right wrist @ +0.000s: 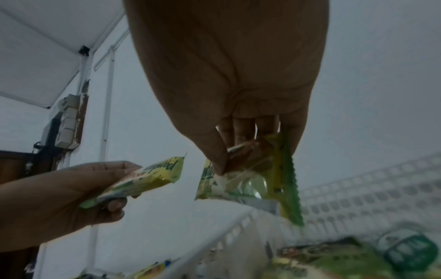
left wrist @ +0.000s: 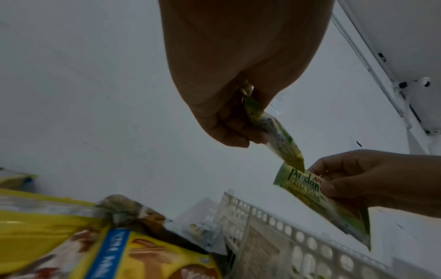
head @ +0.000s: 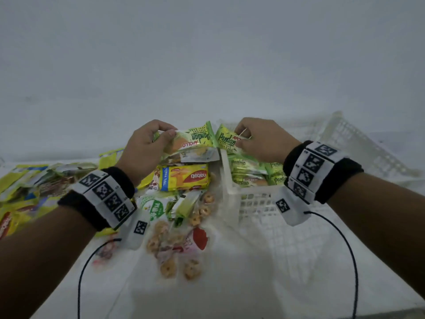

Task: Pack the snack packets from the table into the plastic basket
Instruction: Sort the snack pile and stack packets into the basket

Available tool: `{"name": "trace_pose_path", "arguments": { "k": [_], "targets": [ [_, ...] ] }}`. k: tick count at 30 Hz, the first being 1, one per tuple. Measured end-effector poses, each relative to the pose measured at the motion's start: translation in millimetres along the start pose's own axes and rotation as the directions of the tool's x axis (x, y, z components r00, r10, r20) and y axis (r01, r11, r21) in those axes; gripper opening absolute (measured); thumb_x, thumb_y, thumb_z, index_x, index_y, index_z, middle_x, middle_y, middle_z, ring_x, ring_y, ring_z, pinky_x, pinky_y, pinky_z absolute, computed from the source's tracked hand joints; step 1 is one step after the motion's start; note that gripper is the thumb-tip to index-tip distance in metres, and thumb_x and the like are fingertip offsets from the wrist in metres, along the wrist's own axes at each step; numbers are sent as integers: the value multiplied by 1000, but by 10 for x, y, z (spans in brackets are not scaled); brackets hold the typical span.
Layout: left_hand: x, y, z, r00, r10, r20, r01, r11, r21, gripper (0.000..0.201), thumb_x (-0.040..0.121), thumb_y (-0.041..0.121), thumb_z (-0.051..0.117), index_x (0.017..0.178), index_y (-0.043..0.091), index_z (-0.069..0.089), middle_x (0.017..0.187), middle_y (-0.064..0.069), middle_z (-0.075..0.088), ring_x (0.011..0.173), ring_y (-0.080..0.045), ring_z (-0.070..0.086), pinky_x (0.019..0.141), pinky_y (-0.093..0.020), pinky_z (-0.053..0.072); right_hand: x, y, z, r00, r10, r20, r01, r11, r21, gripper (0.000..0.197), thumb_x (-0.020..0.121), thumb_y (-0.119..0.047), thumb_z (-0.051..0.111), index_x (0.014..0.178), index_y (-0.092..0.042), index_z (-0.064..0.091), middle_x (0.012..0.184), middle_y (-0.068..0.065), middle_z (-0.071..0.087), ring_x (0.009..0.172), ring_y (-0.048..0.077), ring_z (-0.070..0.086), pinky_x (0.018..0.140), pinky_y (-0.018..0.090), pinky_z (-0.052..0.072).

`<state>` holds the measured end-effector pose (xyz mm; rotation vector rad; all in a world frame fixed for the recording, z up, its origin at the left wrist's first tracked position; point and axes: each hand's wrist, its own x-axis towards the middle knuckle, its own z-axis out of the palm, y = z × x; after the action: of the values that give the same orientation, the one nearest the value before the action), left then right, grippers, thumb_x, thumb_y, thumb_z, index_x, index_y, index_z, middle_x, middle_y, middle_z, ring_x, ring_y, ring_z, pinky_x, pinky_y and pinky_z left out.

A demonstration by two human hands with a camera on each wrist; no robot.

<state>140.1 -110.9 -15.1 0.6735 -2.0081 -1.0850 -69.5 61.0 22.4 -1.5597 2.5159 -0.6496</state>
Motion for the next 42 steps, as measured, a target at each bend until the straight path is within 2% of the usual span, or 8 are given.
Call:
{"name": "trace_pose_path", "arguments": {
  "k": [2, 6, 12, 16, 18, 27, 32, 42],
  "targets": [
    [88, 107, 229, 1000, 5, -22, -5, 1000, 31, 14, 103, 22, 59, 103, 14, 70, 90, -7, 72, 74, -10, 63, 72, -31, 53, 89, 204, -129, 997, -15, 73, 19, 998, -55, 25, 100, -28, 61, 123, -18, 60, 122, 0, 62, 101, 15, 51, 82, 27, 39],
    [205, 299, 593, 998, 15, -69, -12, 999, 38, 14, 103, 18, 58, 102, 8, 69, 87, -3, 69, 65, 0, 63, 59, -15, 50, 266, 494, -340, 979, -48, 198, 74, 989, -125, 25, 99, -30, 65, 121, -20, 60, 121, -2, 63, 101, 15, 54, 81, 27, 40],
    [353, 382, 863, 998, 26, -60, -20, 996, 88, 14, 104, 16, 57, 102, 7, 68, 89, -4, 69, 65, 1, 65, 57, -12, 49, 498, 700, -399, 914, -67, 399, 188, 944, -272, 25, 95, -32, 70, 116, -21, 66, 104, -10, 59, 95, 13, 56, 74, 25, 40],
    [488, 335, 914, 999, 40, -15, -38, 992, 121, 13, 103, 23, 58, 100, 16, 69, 95, -1, 71, 84, -15, 70, 76, -39, 59, 634, 773, -290, 862, -71, 502, 230, 938, -261, 16, 91, -32, 76, 103, -24, 68, 95, -14, 65, 85, 7, 59, 65, 18, 39],
    [546, 313, 912, 1000, 26, -8, -26, 994, 106, 13, 102, 26, 59, 99, 19, 70, 96, 0, 72, 89, -24, 70, 82, -52, 59, 677, 784, -248, 838, -75, 541, 228, 948, -222, 16, 89, -31, 78, 101, -24, 69, 93, -13, 67, 86, 8, 63, 71, 20, 47],
    [712, 153, 927, 1000, -8, 1, 8, 997, 81, 16, 98, 34, 59, 98, 23, 70, 97, -4, 73, 88, -32, 71, 77, -59, 58, 774, 657, -2, 676, -146, 722, 324, 939, -113, 6, 91, -29, 74, 89, -34, 71, 68, -25, 70, 65, -8, 64, 88, 31, 53],
    [759, 83, 964, 1000, -8, 13, 7, 997, 81, 15, 103, 23, 58, 103, 14, 70, 99, -5, 73, 91, -28, 70, 84, -53, 57, 799, 646, 116, 676, -179, 715, 376, 918, -126, 17, 91, -29, 76, 105, -21, 77, 98, -8, 76, 89, 7, 68, 86, 26, 52],
    [770, -15, 953, 999, -28, 34, 26, 998, 55, 14, 104, 23, 57, 102, 15, 69, 99, -4, 73, 91, -26, 70, 84, -50, 58, 800, 687, 207, 736, -149, 660, 352, 918, -185, 15, 87, -30, 78, 100, -25, 75, 85, -15, 69, 84, 5, 63, 78, 29, 51]
  ]
}}
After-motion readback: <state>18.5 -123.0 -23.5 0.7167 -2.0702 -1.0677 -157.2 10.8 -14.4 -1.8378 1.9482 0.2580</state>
